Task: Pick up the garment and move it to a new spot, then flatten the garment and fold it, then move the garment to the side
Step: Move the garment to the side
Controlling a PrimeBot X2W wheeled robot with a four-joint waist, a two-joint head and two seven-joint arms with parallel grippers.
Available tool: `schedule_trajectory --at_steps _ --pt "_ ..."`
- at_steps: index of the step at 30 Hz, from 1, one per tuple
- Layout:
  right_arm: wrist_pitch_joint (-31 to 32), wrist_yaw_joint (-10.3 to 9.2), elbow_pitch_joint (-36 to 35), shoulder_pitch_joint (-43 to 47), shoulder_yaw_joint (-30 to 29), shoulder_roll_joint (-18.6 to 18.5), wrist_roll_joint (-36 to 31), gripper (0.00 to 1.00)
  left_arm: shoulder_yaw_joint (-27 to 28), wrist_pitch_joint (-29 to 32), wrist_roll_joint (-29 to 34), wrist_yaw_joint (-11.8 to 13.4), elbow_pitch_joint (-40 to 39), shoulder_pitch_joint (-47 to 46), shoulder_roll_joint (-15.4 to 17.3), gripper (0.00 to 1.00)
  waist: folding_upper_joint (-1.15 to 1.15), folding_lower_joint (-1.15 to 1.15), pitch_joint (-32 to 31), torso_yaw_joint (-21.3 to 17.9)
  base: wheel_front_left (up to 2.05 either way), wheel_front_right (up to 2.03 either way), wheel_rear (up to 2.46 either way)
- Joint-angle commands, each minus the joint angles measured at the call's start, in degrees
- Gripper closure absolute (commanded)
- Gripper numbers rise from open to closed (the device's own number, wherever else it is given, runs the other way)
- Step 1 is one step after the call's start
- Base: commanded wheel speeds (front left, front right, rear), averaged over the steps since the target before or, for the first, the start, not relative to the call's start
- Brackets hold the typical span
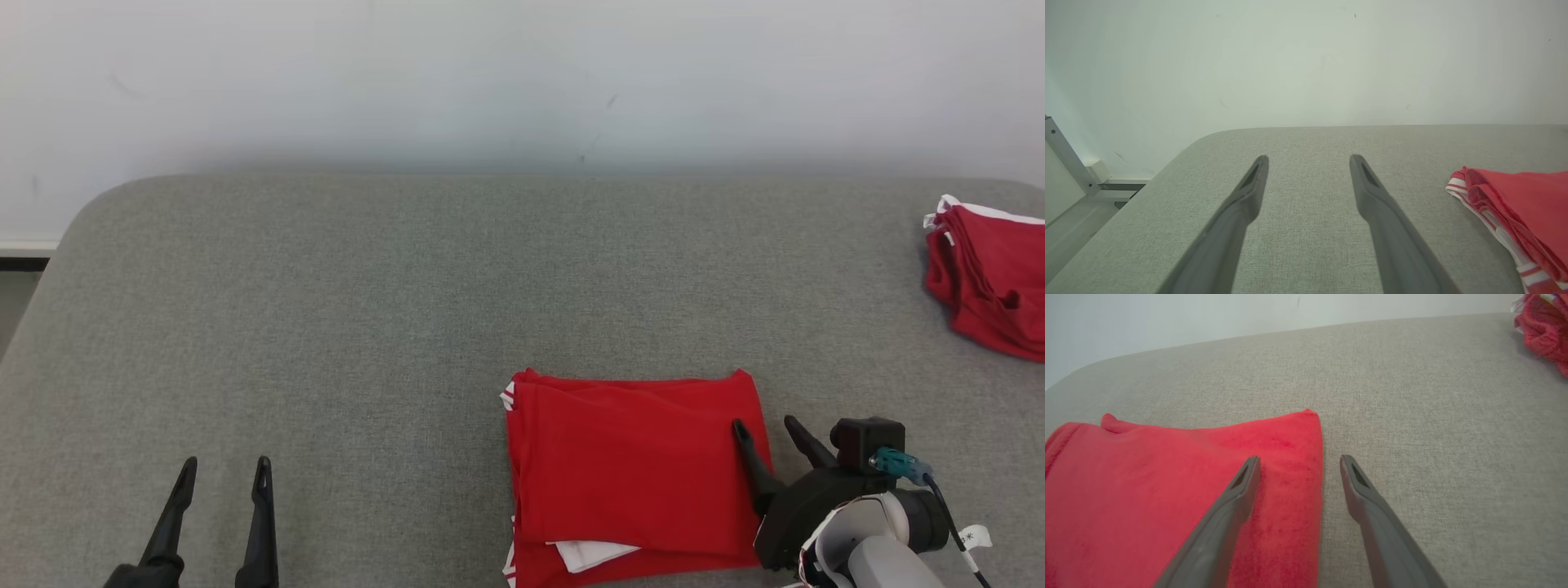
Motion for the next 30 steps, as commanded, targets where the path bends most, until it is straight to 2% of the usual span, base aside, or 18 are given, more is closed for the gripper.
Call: schedule_trajectory --at_steps 1,8,9,10,11,12,21,30 --pt "0.4 -0.17 1.7 -0.8 0.3 0.1 0.4 0.00 0.0 -0.2 -0.4 0.1 0.2 -0.8 0.0 0.00 0.00 -0.01 0.6 0.5 0.00 0.00 0.00" --pt "2.2 -0.16 8.9 -2.2 2.0 1.6 2.3 0.00 0.0 -0.2 -0.6 0.1 0.6 -1.3 0.1 0.00 0.00 -0.01 1.3 1.0 0.00 0.00 0.00" --pt "2.6 -0.16 9.7 -2.0 2.5 1.9 2.7 0.02 0.0 -0.2 -0.5 0.1 0.5 -1.3 0.1 0.00 0.00 -0.01 1.3 1.1 0.00 0.00 0.00" --pt "3.1 -0.15 10.4 -2.0 3.0 2.1 3.0 0.22 0.0 -0.2 -0.4 0.1 0.5 -1.2 0.0 0.00 0.00 -0.01 1.4 1.0 0.00 0.00 0.00" --pt "3.4 -0.08 10.9 -2.1 3.4 2.3 3.5 0.78 0.1 -0.2 -0.4 0.1 0.4 -1.2 0.0 0.00 0.00 -0.01 1.5 1.0 0.00 0.00 0.00" --pt "3.6 -0.09 11.3 -2.3 3.7 2.3 4.1 1.00 0.2 -0.2 -0.4 0.1 0.4 -1.3 0.0 0.00 0.00 -0.01 1.6 1.0 0.00 0.00 0.00" --pt "0.6 -0.17 10.9 -9.9 6.4 -0.1 5.8 1.00 0.6 -0.2 -1.1 0.1 0.2 -2.8 -0.5 0.00 0.00 -0.01 3.9 -0.1 0.00 0.00 0.00" --pt "0.4 -0.17 9.4 -22.5 9.0 -6.0 6.3 1.00 -0.2 -0.2 -1.2 0.1 -0.7 -7.1 -0.9 0.00 0.00 -0.01 11.3 -1.1 0.00 0.00 0.00"
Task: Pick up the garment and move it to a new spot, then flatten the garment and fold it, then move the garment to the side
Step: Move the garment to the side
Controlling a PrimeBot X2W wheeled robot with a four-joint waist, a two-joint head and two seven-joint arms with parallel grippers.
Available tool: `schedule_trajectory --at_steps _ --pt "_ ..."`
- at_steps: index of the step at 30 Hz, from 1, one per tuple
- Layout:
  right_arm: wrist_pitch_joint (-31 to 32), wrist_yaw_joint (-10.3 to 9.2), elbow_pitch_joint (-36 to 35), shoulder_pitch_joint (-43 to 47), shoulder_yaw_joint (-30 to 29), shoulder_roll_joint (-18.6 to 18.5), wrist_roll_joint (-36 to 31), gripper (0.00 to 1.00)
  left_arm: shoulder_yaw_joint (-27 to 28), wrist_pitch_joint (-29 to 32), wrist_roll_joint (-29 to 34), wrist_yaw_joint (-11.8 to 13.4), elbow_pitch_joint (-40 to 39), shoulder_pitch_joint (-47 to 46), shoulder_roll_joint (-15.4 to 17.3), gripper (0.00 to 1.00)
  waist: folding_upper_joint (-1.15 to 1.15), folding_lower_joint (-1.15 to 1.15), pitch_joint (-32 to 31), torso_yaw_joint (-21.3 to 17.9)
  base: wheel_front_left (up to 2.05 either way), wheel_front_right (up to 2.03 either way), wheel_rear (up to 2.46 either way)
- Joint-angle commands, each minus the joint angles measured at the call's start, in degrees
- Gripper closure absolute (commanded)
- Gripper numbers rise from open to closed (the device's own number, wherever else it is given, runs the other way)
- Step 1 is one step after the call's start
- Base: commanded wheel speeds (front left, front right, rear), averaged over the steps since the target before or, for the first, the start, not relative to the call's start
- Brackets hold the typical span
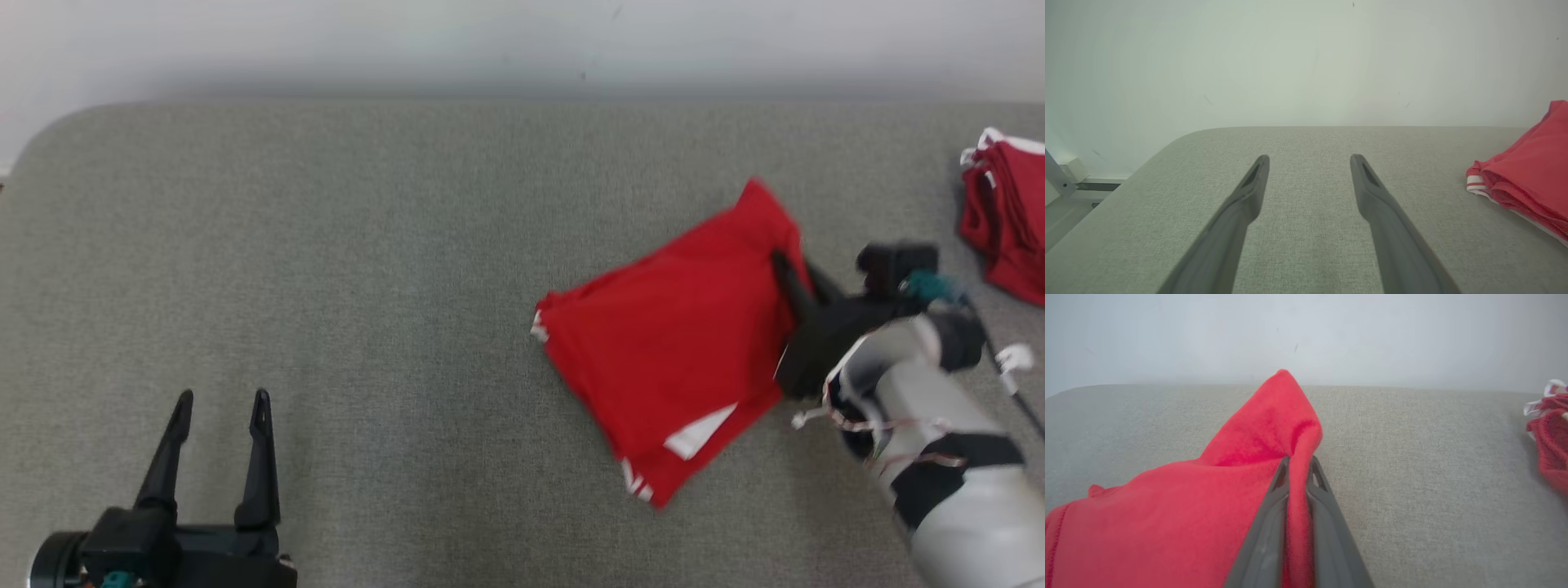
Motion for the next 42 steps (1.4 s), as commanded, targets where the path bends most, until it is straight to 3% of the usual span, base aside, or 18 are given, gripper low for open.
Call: schedule_trajectory --at_steps 1,6,14,22,30,42 --pt "0.0 -0.17 -0.7 -3.1 0.3 -2.0 0.1 1.00 0.3 -0.2 -0.2 0.1 -0.7 -1.7 -0.1 0.00 0.00 -0.01 4.7 -1.2 0.00 0.00 0.00" --pt "0.3 -0.17 -2.5 -8.5 1.2 -5.6 0.6 1.00 0.6 -0.2 -0.9 0.1 -2.1 -3.8 -0.4 0.00 0.00 -0.01 9.0 -2.6 0.00 0.00 0.00" --pt "2.1 -0.17 -5.8 -16.4 3.4 -15.0 1.3 1.00 0.4 -0.2 -0.3 0.1 -6.1 -8.5 0.6 0.00 0.00 -0.01 17.5 -6.9 0.00 0.00 0.00" --pt "2.7 -0.17 -7.3 -20.7 3.0 -21.5 3.4 1.00 0.4 -0.2 0.9 0.1 -8.7 -10.0 3.3 0.00 0.00 -0.01 21.0 -11.5 0.00 0.00 0.00" --pt "5.8 -0.17 -6.5 -23.7 5.1 -28.8 3.7 1.00 0.0 -0.2 1.9 0.1 -11.5 -10.3 4.9 0.00 0.00 -0.01 23.3 -13.4 0.00 0.00 0.00" --pt "4.7 -0.17 -2.9 -28.3 6.1 -33.2 2.5 1.00 0.3 -0.1 3.1 0.4 -15.2 -9.3 6.6 0.00 0.00 -0.01 26.3 -15.7 0.00 0.00 0.00"
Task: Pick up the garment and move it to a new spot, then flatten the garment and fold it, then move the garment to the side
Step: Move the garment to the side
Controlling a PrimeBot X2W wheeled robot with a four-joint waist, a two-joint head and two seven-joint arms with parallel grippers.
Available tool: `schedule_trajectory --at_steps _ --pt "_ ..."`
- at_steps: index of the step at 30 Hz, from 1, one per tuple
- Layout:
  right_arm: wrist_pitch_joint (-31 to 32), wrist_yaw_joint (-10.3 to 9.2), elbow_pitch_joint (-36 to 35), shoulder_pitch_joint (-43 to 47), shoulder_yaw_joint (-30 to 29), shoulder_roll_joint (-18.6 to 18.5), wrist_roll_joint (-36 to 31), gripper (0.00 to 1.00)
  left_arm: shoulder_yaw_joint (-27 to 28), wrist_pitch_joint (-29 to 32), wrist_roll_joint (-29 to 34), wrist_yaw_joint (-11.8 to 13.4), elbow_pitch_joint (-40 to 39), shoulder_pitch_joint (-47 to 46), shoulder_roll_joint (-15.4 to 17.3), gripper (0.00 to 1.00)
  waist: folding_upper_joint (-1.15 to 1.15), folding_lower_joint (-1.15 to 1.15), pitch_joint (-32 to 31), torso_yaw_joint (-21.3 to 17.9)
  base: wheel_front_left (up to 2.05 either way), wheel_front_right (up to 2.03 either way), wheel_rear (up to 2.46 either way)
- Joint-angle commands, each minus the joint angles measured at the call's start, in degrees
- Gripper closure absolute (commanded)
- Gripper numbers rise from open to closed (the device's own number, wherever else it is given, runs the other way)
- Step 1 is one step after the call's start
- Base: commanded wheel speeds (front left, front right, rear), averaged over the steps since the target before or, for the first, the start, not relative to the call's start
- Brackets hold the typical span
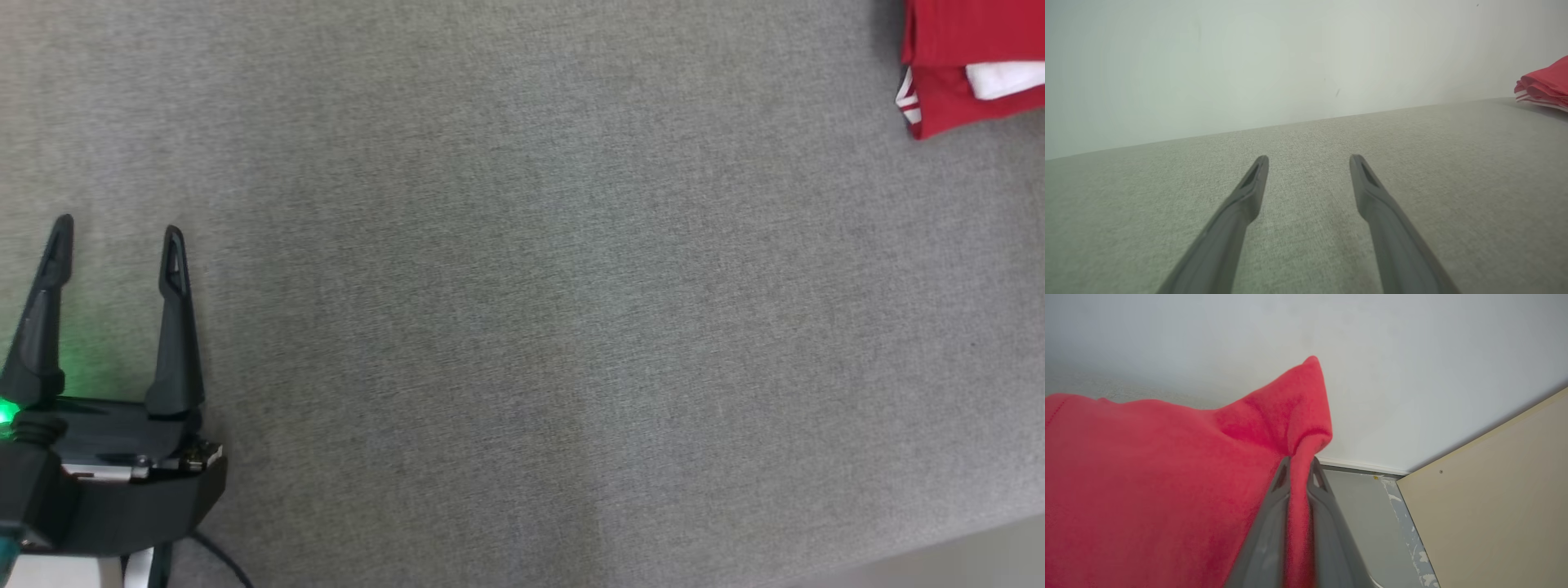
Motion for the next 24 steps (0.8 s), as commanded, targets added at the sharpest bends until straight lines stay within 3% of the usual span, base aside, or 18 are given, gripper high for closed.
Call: schedule_trajectory --at_steps 1,10,11,12,24 --pt "-0.6 -0.17 0.4 -0.7 -0.1 -0.5 0.5 1.00 -0.2 0.0 0.5 0.0 0.3 0.5 0.2 0.00 0.00 0.00 0.9 -1.0 0.00 0.00 0.00" --pt "-2.9 -0.17 1.7 -2.3 1.0 1.2 0.5 1.00 0.1 1.2 0.6 0.5 -1.6 0.6 1.4 0.00 0.00 0.00 2.1 -3.4 0.00 0.00 0.00" --pt "-3.3 -0.17 1.8 -2.6 1.2 1.4 0.4 0.89 0.1 1.4 0.6 0.6 -1.7 0.6 1.4 0.00 0.00 0.00 2.2 -3.5 0.00 0.00 0.00" --pt "-3.9 -0.17 2.0 -2.9 1.5 1.6 0.1 0.00 0.0 1.6 0.5 0.6 -1.8 0.6 1.5 0.00 0.00 0.00 2.2 -3.7 0.00 0.00 0.00" --pt "-8.1 -0.17 3.0 -4.1 1.6 3.1 -1.0 0.00 -0.2 1.1 -0.4 1.3 -0.5 1.5 1.4 0.00 0.00 0.00 -0.6 -3.6 0.00 0.00 0.00"
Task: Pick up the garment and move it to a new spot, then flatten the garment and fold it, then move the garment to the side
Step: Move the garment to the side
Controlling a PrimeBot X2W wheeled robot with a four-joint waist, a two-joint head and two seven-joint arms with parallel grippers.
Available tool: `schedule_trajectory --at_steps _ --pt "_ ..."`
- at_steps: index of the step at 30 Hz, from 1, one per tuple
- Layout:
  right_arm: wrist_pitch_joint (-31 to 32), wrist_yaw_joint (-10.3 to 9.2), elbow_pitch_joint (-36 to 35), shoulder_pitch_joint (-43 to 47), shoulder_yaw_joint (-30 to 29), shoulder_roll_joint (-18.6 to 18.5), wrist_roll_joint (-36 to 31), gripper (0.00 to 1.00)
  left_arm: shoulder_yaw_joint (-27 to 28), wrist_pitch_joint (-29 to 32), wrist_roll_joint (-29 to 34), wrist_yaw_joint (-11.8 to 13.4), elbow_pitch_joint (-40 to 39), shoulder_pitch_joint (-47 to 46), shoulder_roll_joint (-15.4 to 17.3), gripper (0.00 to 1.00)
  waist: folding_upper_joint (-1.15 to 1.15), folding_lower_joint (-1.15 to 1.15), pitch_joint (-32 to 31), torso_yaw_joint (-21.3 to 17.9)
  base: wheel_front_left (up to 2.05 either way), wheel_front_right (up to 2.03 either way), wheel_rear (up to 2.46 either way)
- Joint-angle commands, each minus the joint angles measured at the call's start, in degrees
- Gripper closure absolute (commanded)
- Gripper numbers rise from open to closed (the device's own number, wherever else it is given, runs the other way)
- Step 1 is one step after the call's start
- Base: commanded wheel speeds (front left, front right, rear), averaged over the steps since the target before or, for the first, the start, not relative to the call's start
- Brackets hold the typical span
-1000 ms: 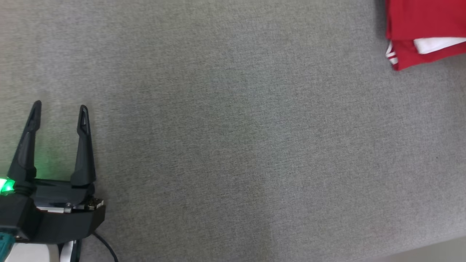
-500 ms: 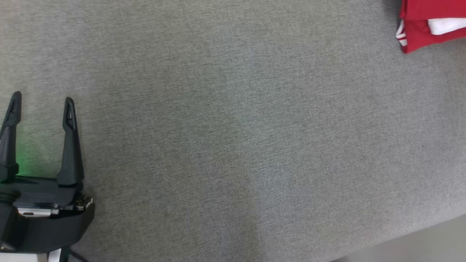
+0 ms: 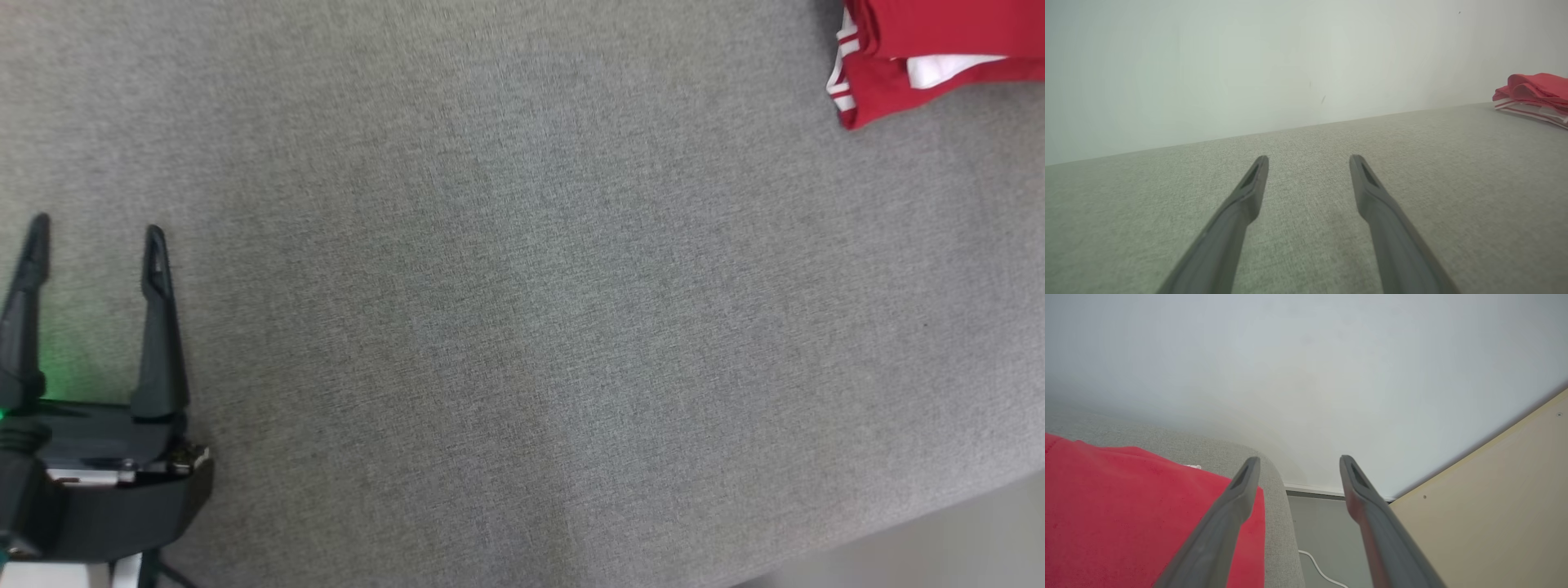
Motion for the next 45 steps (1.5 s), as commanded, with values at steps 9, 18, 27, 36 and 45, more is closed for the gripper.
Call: schedule_trajectory --at_steps 9,18,27,36,45 --pt "-4.6 -0.17 -1.7 3.3 0.5 4.8 -0.1 0.00 0.1 -1.2 -1.6 1.4 6.5 3.7 -2.9 0.00 0.00 0.00 -10.3 4.9 0.00 0.00 0.00" --pt "-6.8 -0.17 -4.0 11.6 0.6 9.2 1.1 0.00 2.0 -1.2 -2.7 1.8 9.4 8.4 -6.0 0.00 0.00 0.00 -19.3 11.3 0.00 0.00 0.00" --pt "-7.4 -0.17 -6.5 21.2 -1.6 12.3 1.1 0.00 4.1 -1.2 -2.6 1.5 10.6 13.0 -7.7 0.00 0.00 0.00 -26.1 15.1 0.00 0.00 0.00" --pt "-7.4 -0.17 -12.5 33.4 -8.1 16.9 -0.5 0.00 4.7 -1.3 -2.0 0.6 11.9 15.1 -8.9 0.00 0.00 0.00 -30.3 17.5 0.00 0.00 0.00" --pt "-7.4 -0.17 -20.1 46.1 -14.9 22.1 -4.2 0.00 4.2 -1.3 -1.4 -0.1 13.3 15.4 -9.4 0.00 0.00 0.00 -32.8 17.8 0.00 0.00 0.00"
